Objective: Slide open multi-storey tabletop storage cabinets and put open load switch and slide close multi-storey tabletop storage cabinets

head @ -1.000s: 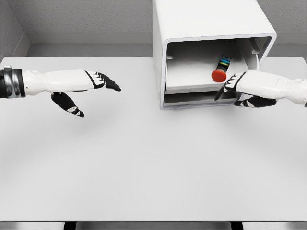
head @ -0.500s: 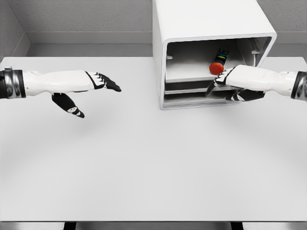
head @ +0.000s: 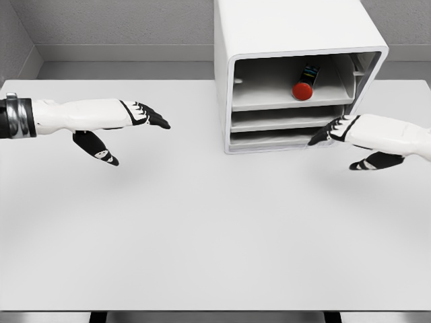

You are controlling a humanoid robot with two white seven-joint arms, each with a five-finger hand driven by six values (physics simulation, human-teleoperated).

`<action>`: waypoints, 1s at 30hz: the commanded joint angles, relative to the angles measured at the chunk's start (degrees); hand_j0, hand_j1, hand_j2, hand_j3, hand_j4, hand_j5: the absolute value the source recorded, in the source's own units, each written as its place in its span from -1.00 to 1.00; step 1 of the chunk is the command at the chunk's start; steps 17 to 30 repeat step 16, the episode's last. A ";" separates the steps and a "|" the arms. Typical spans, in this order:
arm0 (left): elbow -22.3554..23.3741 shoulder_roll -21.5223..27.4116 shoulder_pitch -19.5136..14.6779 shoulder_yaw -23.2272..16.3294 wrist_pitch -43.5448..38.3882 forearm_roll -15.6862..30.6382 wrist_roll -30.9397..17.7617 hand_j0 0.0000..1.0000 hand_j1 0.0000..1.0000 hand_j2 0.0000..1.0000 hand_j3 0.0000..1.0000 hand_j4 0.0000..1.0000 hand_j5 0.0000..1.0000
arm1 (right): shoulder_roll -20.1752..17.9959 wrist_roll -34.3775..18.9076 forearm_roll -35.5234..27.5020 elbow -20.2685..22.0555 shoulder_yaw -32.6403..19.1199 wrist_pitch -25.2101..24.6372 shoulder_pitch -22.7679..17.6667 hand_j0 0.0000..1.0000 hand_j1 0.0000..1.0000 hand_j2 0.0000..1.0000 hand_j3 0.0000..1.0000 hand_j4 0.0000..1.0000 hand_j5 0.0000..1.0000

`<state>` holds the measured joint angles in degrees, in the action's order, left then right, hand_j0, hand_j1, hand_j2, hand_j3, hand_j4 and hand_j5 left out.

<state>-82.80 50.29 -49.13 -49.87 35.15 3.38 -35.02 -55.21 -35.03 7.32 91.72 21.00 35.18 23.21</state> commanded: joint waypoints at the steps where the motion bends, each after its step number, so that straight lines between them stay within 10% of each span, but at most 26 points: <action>1: 0.18 -0.11 0.00 0.04 -0.15 0.40 0.02 1.00 1.00 1.00 1.00 1.00 1.00 | -0.95 0.03 -0.55 1.00 -1.66 -0.18 0.00 1.00 1.00 1.00 1.00 1.00 1.00; 30: 1.50 -0.02 0.18 -1.10 -0.15 0.49 0.02 1.00 1.00 1.00 1.00 1.00 1.00 | -1.04 0.03 -0.29 0.74 -0.43 -0.18 -2.11 1.00 1.00 1.00 1.00 1.00 1.00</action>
